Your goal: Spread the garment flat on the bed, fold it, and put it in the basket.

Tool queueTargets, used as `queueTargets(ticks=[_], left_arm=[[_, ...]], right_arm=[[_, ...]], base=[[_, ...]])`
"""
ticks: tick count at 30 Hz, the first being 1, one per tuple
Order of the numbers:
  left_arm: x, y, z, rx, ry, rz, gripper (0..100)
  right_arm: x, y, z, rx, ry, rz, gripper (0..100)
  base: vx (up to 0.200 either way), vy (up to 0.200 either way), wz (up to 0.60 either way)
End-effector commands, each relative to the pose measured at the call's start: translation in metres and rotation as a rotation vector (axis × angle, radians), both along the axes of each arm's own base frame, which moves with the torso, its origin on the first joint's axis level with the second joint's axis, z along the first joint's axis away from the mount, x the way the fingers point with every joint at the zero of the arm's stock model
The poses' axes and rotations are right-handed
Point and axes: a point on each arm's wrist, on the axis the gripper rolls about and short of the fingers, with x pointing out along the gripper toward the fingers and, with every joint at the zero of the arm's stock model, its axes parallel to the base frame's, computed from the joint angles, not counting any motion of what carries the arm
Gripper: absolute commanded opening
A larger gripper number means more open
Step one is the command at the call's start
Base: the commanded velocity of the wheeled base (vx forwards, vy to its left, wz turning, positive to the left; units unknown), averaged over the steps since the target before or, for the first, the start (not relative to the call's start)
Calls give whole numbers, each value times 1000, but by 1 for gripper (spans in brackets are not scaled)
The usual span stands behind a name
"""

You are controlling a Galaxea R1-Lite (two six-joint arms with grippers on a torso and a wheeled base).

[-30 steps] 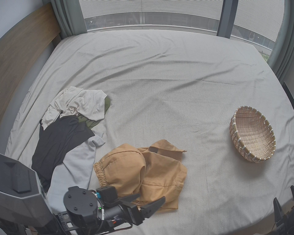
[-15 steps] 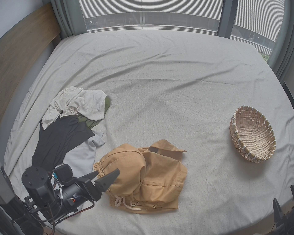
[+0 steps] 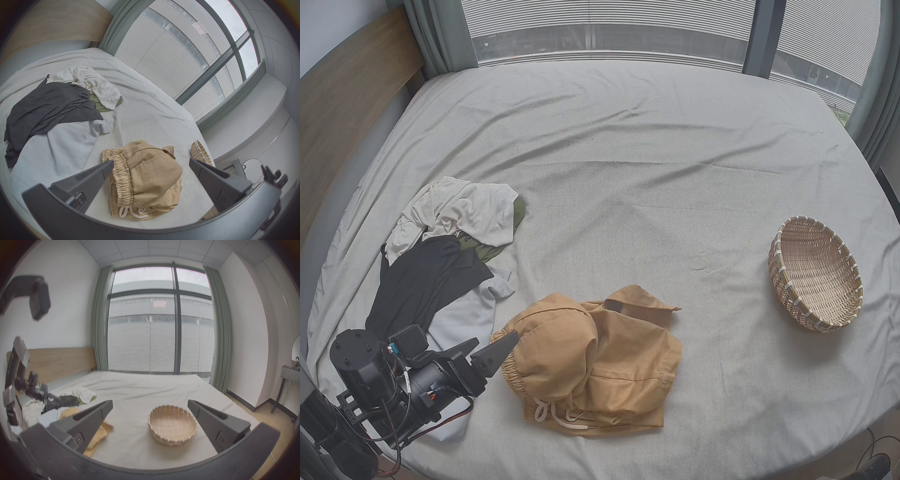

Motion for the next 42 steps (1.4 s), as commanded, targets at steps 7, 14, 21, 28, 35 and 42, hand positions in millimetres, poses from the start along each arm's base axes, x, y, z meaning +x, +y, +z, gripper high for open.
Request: queueTargets(ticks=[7, 14, 21, 28, 35, 42], left_arm=[[-1, 11, -13, 39, 115, -4, 100], [-1, 10, -14, 41, 117, -7, 100], [-3, 7, -14, 26, 131, -22, 100], [-4, 6, -16, 14, 155, -25, 100], [-3, 1, -24, 31, 202, -39, 100], [7, -3, -36, 42, 222, -34, 100]], right_arm=[[135, 36, 85, 234, 305, 348, 100], [172, 50, 81, 279, 382, 411, 100], [204, 61, 75, 322, 360, 433, 100], [216, 65, 68, 316, 399, 437, 100], [235, 73, 51, 311, 469, 439, 100], [254, 90, 31, 303, 526, 480, 100]], base=[[0, 0, 0], [0, 0, 0], [0, 0, 0], [0, 0, 0], [0, 0, 0], [0, 0, 0]])
